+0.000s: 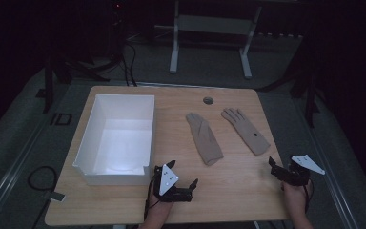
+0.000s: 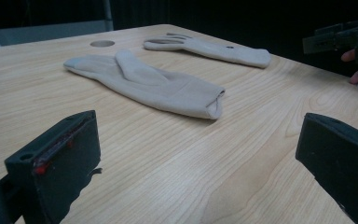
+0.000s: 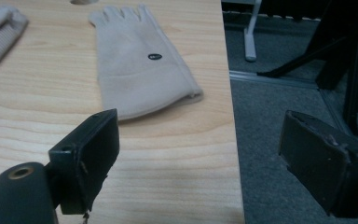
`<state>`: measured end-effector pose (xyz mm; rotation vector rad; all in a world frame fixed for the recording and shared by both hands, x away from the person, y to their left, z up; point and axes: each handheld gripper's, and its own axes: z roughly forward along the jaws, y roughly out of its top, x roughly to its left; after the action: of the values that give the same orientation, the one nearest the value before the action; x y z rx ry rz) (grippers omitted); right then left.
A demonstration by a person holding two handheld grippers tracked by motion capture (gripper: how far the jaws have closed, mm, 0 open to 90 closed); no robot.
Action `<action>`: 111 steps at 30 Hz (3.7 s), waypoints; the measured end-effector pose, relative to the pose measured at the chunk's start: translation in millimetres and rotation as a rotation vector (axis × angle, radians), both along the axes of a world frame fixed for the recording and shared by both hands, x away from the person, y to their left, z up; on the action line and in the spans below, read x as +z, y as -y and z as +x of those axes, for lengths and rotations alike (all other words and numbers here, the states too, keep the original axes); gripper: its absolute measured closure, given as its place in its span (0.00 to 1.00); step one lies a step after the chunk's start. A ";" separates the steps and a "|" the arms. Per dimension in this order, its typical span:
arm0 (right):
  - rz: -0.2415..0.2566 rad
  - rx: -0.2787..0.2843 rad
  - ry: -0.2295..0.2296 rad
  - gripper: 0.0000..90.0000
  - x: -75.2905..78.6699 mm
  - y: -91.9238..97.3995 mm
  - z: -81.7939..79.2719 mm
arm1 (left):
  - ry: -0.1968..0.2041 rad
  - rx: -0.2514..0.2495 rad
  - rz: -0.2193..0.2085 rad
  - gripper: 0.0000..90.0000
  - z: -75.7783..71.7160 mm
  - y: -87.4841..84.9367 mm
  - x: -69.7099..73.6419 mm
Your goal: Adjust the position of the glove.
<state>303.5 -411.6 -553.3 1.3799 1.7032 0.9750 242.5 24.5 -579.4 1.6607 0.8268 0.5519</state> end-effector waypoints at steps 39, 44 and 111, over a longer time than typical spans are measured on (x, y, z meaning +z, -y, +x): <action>0.060 0.127 -0.030 0.17 82.0 -32.6 15.4 | -0.003 -0.021 0.002 0.00 0.6 0.6 0.1; 0.053 0.160 -0.028 0.14 92.0 -44.7 22.0 | -0.004 -0.022 0.000 0.00 0.6 0.7 0.1; -0.018 0.431 -0.232 0.31 41.5 -214.1 151.1 | -0.005 -0.056 -0.011 0.00 0.5 0.6 0.0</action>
<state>454.6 -197.5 -511.9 1.1725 2.2397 1.0547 243.0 23.9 -579.5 1.6711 0.7826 0.5039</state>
